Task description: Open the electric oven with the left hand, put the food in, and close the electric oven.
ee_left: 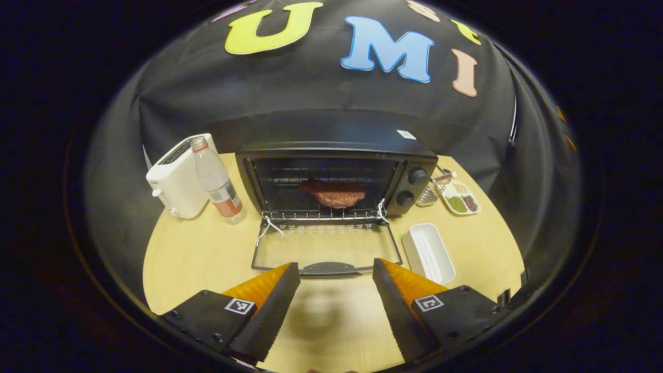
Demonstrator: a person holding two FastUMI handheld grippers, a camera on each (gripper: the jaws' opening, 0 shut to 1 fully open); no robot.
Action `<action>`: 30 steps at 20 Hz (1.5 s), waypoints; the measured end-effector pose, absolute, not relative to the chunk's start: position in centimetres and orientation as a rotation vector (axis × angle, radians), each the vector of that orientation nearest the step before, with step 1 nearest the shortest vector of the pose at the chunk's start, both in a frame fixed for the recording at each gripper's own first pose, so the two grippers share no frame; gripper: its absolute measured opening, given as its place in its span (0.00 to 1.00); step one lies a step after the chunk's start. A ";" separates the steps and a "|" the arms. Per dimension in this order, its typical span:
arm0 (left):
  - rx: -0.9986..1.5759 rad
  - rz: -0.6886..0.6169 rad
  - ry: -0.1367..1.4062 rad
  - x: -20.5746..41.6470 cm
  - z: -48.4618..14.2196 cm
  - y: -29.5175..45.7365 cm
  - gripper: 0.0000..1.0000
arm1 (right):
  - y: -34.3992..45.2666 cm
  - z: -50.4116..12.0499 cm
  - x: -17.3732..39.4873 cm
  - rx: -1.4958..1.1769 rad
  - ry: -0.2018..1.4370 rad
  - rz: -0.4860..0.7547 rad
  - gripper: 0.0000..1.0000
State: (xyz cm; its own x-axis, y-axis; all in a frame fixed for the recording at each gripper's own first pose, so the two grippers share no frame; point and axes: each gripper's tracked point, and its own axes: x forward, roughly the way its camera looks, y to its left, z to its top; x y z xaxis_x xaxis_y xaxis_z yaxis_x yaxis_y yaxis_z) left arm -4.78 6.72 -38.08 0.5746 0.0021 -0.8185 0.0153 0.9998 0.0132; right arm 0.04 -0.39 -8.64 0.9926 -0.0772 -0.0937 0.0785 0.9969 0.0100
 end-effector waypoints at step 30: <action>0.034 0.031 1.367 -5.7 -51.8 8.8 0.96 | -2.5 -10.8 0.4 -0.008 0.167 -0.138 0.77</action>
